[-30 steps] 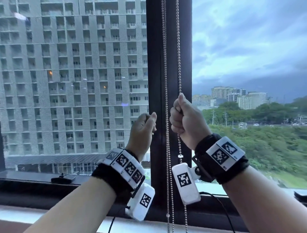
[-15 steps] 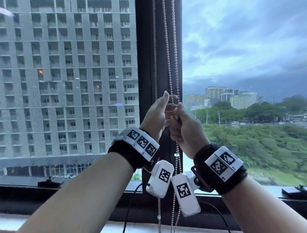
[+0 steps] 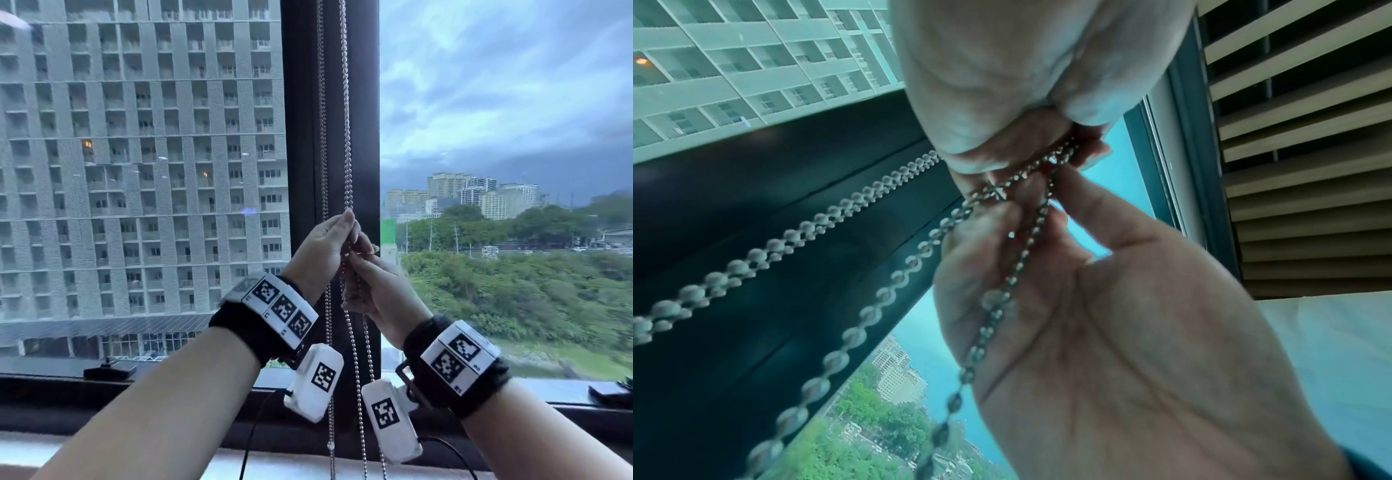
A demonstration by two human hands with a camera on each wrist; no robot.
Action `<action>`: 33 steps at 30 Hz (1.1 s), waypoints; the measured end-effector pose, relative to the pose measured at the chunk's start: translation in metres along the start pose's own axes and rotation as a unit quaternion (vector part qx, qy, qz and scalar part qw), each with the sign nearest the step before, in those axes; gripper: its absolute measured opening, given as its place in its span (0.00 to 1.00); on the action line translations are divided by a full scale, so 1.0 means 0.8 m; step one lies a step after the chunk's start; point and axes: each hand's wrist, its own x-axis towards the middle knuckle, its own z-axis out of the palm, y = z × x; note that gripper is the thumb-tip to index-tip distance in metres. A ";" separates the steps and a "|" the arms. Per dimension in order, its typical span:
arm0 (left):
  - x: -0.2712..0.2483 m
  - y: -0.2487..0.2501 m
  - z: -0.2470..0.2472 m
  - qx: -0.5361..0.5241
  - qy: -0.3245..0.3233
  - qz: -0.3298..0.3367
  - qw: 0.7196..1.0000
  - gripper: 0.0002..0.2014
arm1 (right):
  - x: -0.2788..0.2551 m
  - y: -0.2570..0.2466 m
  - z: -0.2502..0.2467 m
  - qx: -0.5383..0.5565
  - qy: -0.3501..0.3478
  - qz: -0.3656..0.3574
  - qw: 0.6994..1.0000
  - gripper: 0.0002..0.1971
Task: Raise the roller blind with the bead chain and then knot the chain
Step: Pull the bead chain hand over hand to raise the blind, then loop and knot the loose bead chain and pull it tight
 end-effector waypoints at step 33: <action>-0.068 0.006 -0.064 0.101 -0.059 -0.089 0.989 0.04 | 0.010 -0.026 0.016 -0.667 -0.043 -0.389 0.633 0.03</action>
